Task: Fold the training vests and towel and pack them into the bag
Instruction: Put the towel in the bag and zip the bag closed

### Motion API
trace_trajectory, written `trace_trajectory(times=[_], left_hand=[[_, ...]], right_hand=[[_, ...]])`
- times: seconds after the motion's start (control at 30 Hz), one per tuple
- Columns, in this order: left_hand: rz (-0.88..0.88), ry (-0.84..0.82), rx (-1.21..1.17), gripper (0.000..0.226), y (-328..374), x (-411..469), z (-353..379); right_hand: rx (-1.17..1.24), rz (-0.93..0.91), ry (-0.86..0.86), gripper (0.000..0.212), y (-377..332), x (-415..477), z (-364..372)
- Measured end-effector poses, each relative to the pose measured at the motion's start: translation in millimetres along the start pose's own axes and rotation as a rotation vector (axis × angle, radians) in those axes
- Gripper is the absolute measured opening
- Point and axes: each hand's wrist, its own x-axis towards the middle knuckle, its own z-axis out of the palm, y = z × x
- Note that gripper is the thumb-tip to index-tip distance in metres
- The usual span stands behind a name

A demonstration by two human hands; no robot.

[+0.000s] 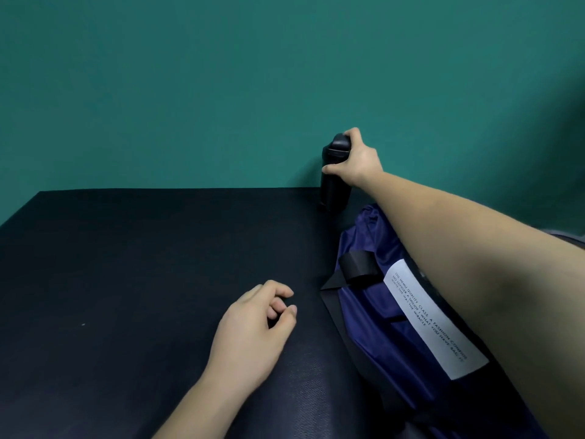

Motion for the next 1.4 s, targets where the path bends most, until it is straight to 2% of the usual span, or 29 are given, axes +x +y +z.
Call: trace_trajectory(times=[0.17, 0.33, 0.57, 0.73, 1.03, 1.27, 1.4], left_hand=[[0.010, 0.007, 0.023, 0.010, -0.6, 1.0, 3.4], [0.003, 0.008, 0.046, 0.011, 0.7, -0.7, 3.3], [0.009, -0.013, 0.148, 0.024, 10.5, -23.1, 3.7], [0.019, -0.076, 0.164, 0.029, 28.8, -68.3, 10.7], [0.343, -0.174, 0.221, 0.026, 131.1, -131.2, 44.7], [0.568, -0.286, 0.288, 0.023, 196.5, -160.0, 89.5], [0.677, -0.323, 0.425, 0.023, 211.1, -158.8, 116.5]], right_hand=[[0.038, -0.107, -0.048, 0.083, -18.1, -33.4, -29.4], [0.203, -0.194, -0.032, 0.075, -49.9, -109.6, -107.7], [0.308, -0.156, -0.016, 0.073, -30.6, -247.1, -230.8], [0.347, -0.137, 0.079, 0.074, -7.7, -314.2, -300.2], [0.364, -0.127, 0.072, 0.079, 45.8, -419.9, -357.1], [0.288, -0.103, 0.156, 0.082, 100.2, -476.7, -369.0], [0.276, -0.066, 0.190, 0.084, 129.4, -498.8, -359.4]])
